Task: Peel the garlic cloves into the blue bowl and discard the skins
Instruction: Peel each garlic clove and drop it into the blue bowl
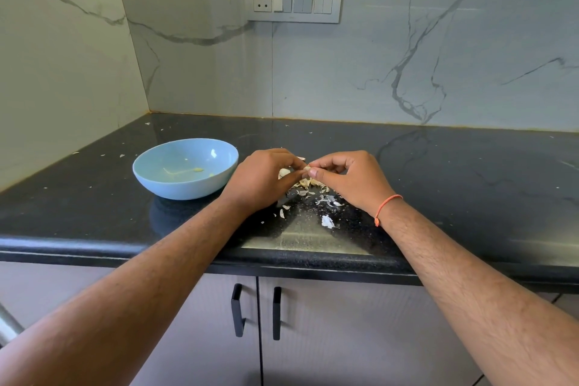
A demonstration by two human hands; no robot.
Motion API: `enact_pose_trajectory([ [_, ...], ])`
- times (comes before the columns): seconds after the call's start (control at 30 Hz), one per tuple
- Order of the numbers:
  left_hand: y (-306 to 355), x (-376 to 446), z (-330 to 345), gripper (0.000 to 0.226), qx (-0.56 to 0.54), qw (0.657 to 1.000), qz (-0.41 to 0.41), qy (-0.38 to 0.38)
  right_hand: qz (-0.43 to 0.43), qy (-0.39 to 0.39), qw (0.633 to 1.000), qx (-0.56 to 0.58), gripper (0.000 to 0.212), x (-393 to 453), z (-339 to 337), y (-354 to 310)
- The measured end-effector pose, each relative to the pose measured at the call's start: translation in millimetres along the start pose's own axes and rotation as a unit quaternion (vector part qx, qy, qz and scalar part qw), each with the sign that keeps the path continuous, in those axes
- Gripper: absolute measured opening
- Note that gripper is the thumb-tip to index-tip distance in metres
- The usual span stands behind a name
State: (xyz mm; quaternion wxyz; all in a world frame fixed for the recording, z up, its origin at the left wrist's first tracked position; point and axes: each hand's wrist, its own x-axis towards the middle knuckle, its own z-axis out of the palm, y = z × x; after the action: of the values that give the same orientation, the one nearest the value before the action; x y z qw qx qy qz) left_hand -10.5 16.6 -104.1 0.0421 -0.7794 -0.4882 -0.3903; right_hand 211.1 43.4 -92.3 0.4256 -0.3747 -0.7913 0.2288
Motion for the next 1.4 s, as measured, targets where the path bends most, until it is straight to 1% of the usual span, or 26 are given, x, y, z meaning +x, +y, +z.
enact_pose_trajectory([
  [0.23,1,1,-1,0.014,-0.003,1.000,0.000,-0.012,0.000,0.017,1.000,-0.005,0.010,-2,0,-4],
  [0.4,3,1,-2,0.010,0.012,0.999,-0.025,-0.016,-0.003,0.011,0.997,-0.072,0.004,0,-9,-10],
  [0.47,2,2,-4,0.010,0.014,0.999,-0.023,-0.022,0.002,-0.005,0.993,-0.122,0.004,7,-22,-14],
  [0.57,-1,3,-3,0.019,-0.003,0.999,-0.005,-0.036,0.017,-0.045,0.973,-0.226,0.005,26,-47,-24],
  [0.67,-2,3,-2,0.021,-0.014,0.999,-0.005,-0.037,0.014,-0.047,0.955,-0.292,0.007,42,-62,-33],
  [0.7,-2,2,-2,0.021,-0.018,0.999,-0.006,-0.034,0.007,-0.067,0.944,-0.322,0.009,43,-59,-31],
  [0.73,-2,3,-2,0.021,-0.019,0.999,-0.006,-0.031,0.002,-0.107,0.927,-0.360,0.013,42,-51,-28],
  [0.8,-1,2,-3,0.022,-0.022,0.999,-0.005,-0.028,-0.006,-0.188,0.881,-0.434,0.022,37,-37,-22],
  [0.83,-2,2,-2,0.022,-0.024,0.999,-0.003,-0.027,-0.011,-0.194,0.872,-0.449,0.022,39,-38,-23],
  [0.87,-2,2,-2,0.022,-0.025,0.999,-0.001,-0.026,-0.011,-0.186,0.873,-0.450,0.021,44,-42,-28],
  [0.97,-2,3,-3,0.023,-0.029,0.999,0.004,-0.021,-0.028,-0.107,0.904,-0.414,0.017,52,-50,-35],
  [1.0,-3,3,-3,0.023,-0.030,0.999,0.003,-0.019,-0.025,-0.115,0.900,-0.420,0.019,50,-47,-34],
  [1.07,-2,2,-3,0.024,-0.029,0.999,0.004,-0.017,-0.020,-0.179,0.870,-0.459,0.026,44,-38,-28],
  [1.1,-1,2,-3,0.024,-0.030,0.999,0.005,-0.013,-0.017,-0.184,0.868,-0.461,0.026,43,-38,-26],
  [1.2,-1,2,-3,0.024,-0.036,0.999,0.001,-0.007,-0.018,-0.139,0.885,-0.443,0.018,52,-44,-28],
  [1.23,0,2,-3,0.023,-0.037,0.999,-0.001,-0.007,-0.019,-0.146,0.883,-0.445,0.020,51,-45,-29],
  [1.3,1,1,-4,0.022,-0.033,0.999,-0.003,-0.013,-0.024,-0.185,0.865,-0.467,0.022,46,-39,-31],
  [1.33,1,1,-4,0.022,-0.033,0.999,-0.005,-0.011,-0.025,-0.178,0.868,-0.462,0.021,46,-38,-30],
  [1.4,0,2,-5,0.021,-0.033,0.999,-0.009,-0.013,-0.022,-0.134,0.886,-0.443,0.017,48,-39,-27],
])
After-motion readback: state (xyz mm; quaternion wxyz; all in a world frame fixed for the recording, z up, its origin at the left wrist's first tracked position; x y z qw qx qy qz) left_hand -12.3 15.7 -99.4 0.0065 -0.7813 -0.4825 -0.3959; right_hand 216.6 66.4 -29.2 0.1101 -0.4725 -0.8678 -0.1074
